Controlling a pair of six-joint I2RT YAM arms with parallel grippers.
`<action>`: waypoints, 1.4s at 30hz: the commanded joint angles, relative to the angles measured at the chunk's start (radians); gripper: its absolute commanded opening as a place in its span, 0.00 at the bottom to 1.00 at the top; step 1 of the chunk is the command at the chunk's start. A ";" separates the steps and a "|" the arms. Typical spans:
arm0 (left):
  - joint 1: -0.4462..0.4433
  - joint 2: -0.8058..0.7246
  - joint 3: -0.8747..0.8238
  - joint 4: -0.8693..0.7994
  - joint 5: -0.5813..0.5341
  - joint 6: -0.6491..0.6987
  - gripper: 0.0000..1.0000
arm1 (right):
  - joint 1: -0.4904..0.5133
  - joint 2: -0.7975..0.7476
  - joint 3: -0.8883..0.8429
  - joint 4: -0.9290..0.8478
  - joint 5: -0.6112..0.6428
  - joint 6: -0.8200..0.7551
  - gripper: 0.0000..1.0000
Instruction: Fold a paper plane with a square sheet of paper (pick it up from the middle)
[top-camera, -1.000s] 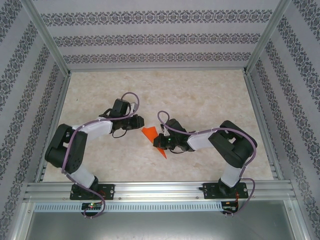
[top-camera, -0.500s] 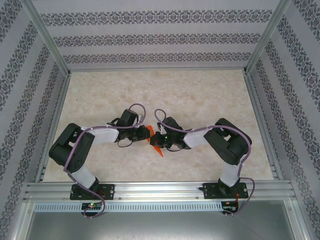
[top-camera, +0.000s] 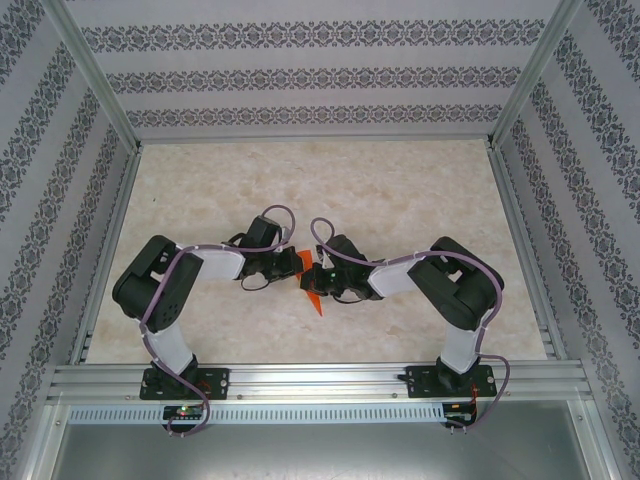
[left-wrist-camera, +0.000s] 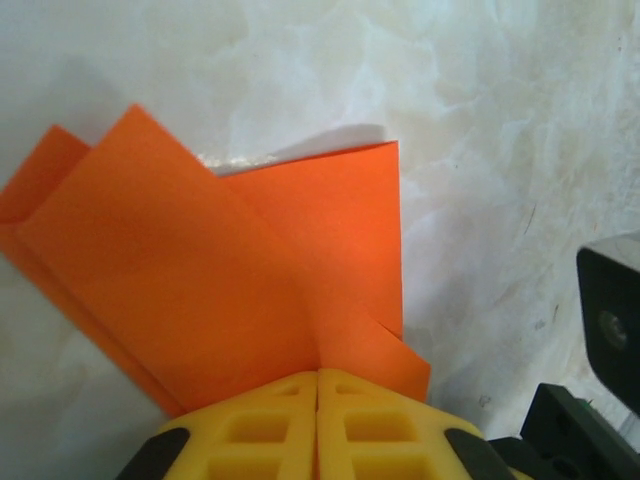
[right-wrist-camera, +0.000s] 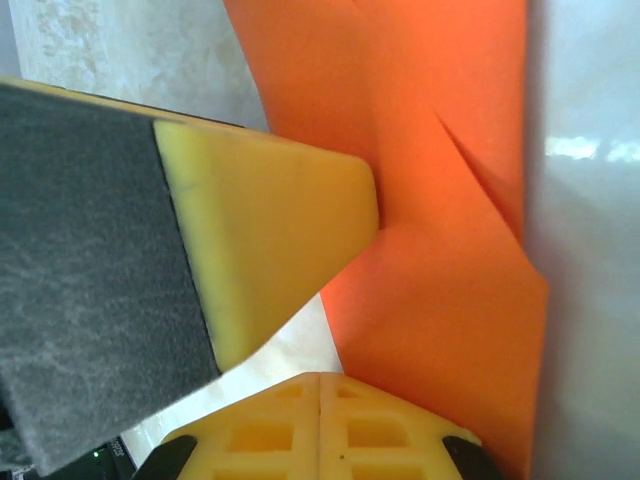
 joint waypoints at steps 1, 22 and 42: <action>-0.017 0.119 -0.038 -0.055 -0.083 -0.029 0.06 | 0.009 -0.006 -0.049 -0.109 0.055 -0.008 0.04; -0.013 0.085 0.003 -0.188 -0.186 0.027 0.05 | 0.066 -0.162 -0.282 -0.167 0.037 -0.012 0.05; -0.016 0.035 0.024 -0.208 -0.178 0.068 0.06 | 0.093 -0.429 -0.369 -0.317 0.116 -0.035 0.05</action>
